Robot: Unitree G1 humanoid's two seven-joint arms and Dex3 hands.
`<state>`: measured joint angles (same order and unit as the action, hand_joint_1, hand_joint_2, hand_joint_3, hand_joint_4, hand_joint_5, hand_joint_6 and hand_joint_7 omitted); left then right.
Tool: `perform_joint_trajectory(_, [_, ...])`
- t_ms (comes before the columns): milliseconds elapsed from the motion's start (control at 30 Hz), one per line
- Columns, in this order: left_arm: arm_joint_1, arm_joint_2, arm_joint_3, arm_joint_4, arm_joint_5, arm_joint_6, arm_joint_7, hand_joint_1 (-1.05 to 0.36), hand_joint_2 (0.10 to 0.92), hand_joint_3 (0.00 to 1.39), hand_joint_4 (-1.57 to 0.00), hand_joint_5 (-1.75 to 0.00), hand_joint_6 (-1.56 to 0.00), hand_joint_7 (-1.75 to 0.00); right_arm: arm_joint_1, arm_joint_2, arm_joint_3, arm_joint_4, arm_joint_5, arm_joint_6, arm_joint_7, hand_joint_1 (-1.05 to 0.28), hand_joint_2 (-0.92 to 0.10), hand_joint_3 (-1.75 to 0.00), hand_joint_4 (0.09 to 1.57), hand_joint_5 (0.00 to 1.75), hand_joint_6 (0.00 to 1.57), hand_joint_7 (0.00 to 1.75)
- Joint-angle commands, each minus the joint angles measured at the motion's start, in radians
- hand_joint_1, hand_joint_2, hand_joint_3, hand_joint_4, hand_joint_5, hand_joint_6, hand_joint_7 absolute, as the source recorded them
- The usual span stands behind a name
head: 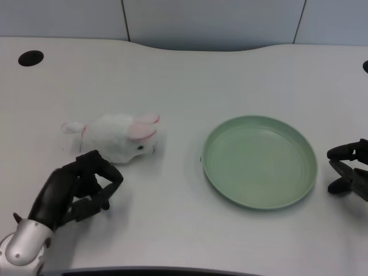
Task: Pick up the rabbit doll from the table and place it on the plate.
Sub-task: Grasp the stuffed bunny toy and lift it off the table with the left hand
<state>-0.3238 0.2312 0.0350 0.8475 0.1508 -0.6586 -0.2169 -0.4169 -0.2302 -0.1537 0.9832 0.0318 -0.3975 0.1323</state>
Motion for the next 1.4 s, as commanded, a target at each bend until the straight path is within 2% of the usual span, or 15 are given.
perform_joint_trajectory(33, [-0.023, 0.157, -0.122, -0.135, 0.361, -0.035, 0.239, -0.47, 0.921, 0.32, -0.63, -0.97, -0.79, -0.36, 0.016, -0.003, -0.009, -0.008, 0.008, -0.005, -0.010, -0.84, -0.92, -0.07, 0.84, 1.13, 0.60, 1.07])
perform_joint_trajectory(67, [-0.031, 0.184, -0.148, -0.164, 0.437, -0.023, 0.287, -0.49, 0.921, 0.28, -0.65, -0.71, -0.79, -0.20, 0.017, -0.001, -0.009, -0.011, 0.009, -0.003, -0.010, -0.83, -0.92, -0.07, 0.84, 1.13, 0.58, 1.07])
perform_joint_trajectory(133, [-0.065, 0.234, -0.186, -0.218, 0.558, -0.001, 0.361, -0.53, 0.921, 0.23, -0.60, -0.49, -0.72, -0.06, 0.019, 0.004, -0.010, -0.015, 0.012, 0.001, -0.010, -0.83, -0.92, -0.07, 0.85, 1.13, 0.58, 1.09])
perform_joint_trajectory(200, [-0.094, 0.262, -0.208, -0.253, 0.616, 0.023, 0.391, -0.56, 0.921, 0.20, -0.56, -0.41, -0.66, -0.02, 0.019, 0.007, -0.010, -0.015, 0.013, -0.002, -0.008, -0.83, -0.92, -0.06, 0.86, 1.12, 0.58, 1.09])
perform_joint_trajectory(267, [-0.120, 0.281, -0.226, -0.282, 0.640, 0.055, 0.385, -0.60, 0.921, 0.19, -0.44, -0.25, -0.54, 0.00, 0.019, 0.009, -0.011, -0.014, 0.017, -0.004, -0.005, -0.82, -0.92, -0.06, 0.88, 1.11, 0.58, 1.10])
perform_joint_trajectory(367, [-0.150, 0.303, -0.251, -0.317, 0.660, 0.091, 0.376, -0.63, 0.921, 0.14, -0.37, -0.15, -0.46, 0.00, 0.022, 0.014, -0.011, -0.027, 0.017, 0.007, -0.009, -0.80, -0.92, -0.05, 0.89, 1.11, 0.56, 1.11])
perform_joint_trajectory(400, [-0.170, 0.312, -0.263, -0.331, 0.669, 0.101, 0.365, -0.64, 0.921, 0.14, -0.36, -0.14, -0.46, 0.00, 0.024, 0.017, -0.012, -0.028, 0.017, 0.003, -0.010, -0.80, -0.92, -0.05, 0.89, 1.10, 0.56, 1.11])
perform_joint_trajectory(467, [-0.207, 0.327, -0.286, -0.357, 0.686, 0.129, 0.329, -0.75, 0.921, 0.11, -0.25, -0.07, -0.32, 0.00, 0.024, 0.018, -0.010, -0.026, 0.013, -0.002, -0.015, -0.82, -0.92, -0.05, 0.90, 1.10, 0.56, 1.11])
perform_joint_trajectory(700, [-0.314, 0.330, -0.355, -0.338, 0.682, 0.190, 0.208, -0.88, 0.921, 0.08, -0.09, 0.00, -0.18, 0.00, 0.025, 0.020, -0.011, -0.024, 0.015, -0.006, -0.010, -0.84, -0.92, -0.06, 0.89, 1.08, 0.56, 1.11])
perform_joint_trajectory(833, [-0.427, 0.298, -0.428, -0.237, 0.703, 0.236, 0.122, -0.96, 0.921, 0.12, -0.02, 0.00, -0.09, 0.00, 0.025, 0.017, -0.012, -0.027, 0.016, 0.003, -0.009, -0.84, -0.92, -0.05, 0.89, 1.08, 0.56, 1.11])
perform_joint_trajectory(900, [-0.482, 0.277, -0.476, -0.152, 0.727, 0.243, 0.109, -0.98, 0.921, 0.13, -0.01, 0.00, -0.06, 0.00, 0.028, 0.014, -0.014, -0.028, 0.017, -0.002, -0.005, -0.84, -0.92, -0.05, 0.89, 1.08, 0.56, 1.12])
perform_joint_trajectory(1067, [-0.566, 0.226, -0.548, 0.006, 0.740, 0.254, 0.114, -0.99, 0.921, 0.08, 0.00, 0.00, -0.04, 0.00, 0.034, 0.014, -0.021, -0.035, 0.028, 0.001, 0.002, -0.84, -0.92, -0.05, 0.91, 1.06, 0.58, 1.10])
perform_joint_trajectory(1167, [-0.633, 0.166, -0.590, 0.146, 0.749, 0.299, 0.096, -0.98, 0.920, 0.06, 0.00, 0.00, -0.02, 0.00, 0.038, 0.009, -0.014, -0.046, 0.015, 0.015, -0.012, -0.82, -0.92, -0.06, 0.89, 1.07, 0.55, 1.12])
perform_joint_trajectory(1333, [-0.710, 0.091, -0.654, 0.320, 0.760, 0.353, 0.110, -1.02, 0.921, 0.05, 0.00, 0.00, 0.00, 0.00, 0.047, 0.005, -0.015, -0.050, 0.014, 0.007, -0.008, -0.82, -0.92, -0.07, 0.88, 1.08, 0.55, 1.14])
perform_joint_trajectory(1400, [-0.727, 0.065, -0.676, 0.370, 0.765, 0.374, 0.120, -1.03, 0.921, 0.06, 0.00, 0.00, 0.00, 0.00, 0.049, 0.004, -0.014, -0.056, 0.014, 0.014, -0.010, -0.83, -0.92, -0.07, 0.87, 1.08, 0.54, 1.14])
